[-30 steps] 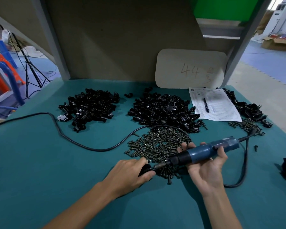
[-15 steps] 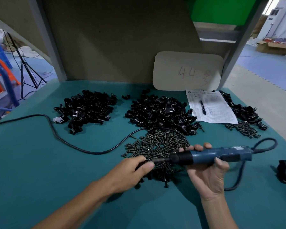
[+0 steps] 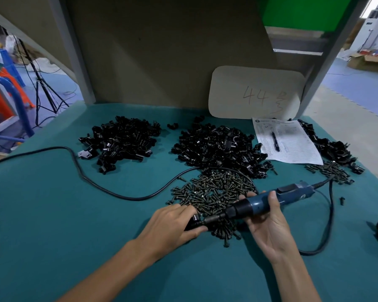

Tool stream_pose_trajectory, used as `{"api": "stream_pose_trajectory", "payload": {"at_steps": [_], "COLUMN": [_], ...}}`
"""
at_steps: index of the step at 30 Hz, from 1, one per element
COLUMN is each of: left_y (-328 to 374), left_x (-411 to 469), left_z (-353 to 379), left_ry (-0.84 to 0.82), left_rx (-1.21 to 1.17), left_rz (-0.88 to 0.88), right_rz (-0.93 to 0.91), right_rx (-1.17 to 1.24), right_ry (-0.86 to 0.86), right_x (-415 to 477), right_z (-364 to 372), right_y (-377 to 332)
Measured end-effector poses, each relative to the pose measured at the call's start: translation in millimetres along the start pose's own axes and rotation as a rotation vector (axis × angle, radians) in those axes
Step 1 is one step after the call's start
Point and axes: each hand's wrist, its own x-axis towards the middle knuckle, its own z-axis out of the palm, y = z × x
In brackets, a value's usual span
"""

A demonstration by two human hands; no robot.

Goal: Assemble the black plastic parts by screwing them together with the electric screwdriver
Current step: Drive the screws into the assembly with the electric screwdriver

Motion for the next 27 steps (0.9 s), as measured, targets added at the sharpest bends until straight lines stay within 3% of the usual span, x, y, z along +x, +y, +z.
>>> {"api": "stream_pose_trajectory", "payload": {"at_steps": [15,27], "left_y": [3.9,4.0], "left_x": [-1.7,-2.4], "left_z": [5.2,4.7], "left_ry": [0.015,0.042], "left_rx": [-0.007,0.008], "left_rz": [0.031,0.059], "right_rz": [0.039,0.047], "right_rx": [0.15,0.111], "right_ry": [0.074,0.075], "right_x": [3.8,-0.4], "right_z": [-4.8,0.2], "right_y": [4.9,3.8]}}
